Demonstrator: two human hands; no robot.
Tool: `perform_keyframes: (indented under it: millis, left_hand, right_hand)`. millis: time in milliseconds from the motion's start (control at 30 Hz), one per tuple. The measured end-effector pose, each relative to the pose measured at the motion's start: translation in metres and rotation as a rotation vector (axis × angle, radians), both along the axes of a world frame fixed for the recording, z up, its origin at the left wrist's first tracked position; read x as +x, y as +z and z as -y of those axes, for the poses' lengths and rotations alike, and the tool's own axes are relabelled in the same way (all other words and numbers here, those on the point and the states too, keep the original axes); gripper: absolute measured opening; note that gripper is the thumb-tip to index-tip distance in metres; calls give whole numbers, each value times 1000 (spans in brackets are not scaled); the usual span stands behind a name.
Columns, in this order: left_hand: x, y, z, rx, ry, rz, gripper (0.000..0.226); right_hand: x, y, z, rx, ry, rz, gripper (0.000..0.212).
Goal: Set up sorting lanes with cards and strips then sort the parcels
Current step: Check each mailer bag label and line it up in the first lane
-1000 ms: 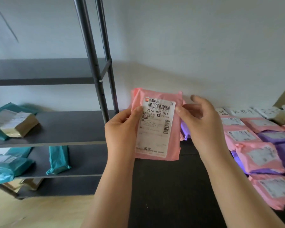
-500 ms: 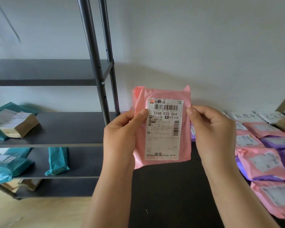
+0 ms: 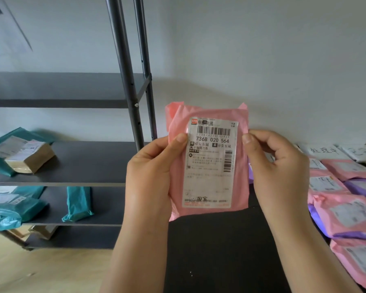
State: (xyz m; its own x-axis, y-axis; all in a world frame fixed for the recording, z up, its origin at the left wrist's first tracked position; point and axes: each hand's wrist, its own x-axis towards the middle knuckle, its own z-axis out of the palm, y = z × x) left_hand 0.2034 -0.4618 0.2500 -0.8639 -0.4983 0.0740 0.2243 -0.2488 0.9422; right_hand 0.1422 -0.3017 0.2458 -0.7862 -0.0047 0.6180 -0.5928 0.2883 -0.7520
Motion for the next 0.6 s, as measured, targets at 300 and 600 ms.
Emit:
perform_keyframes:
  millis: [300, 600]
  left_hand:
    - [-5, -4, 3, 150, 121, 27, 11]
    - [-5, -8, 7, 112, -11, 13, 17]
  right_hand:
    - [0, -4, -2, 28, 213, 157, 18]
    - [-5, -9, -5, -40, 69, 194, 19]
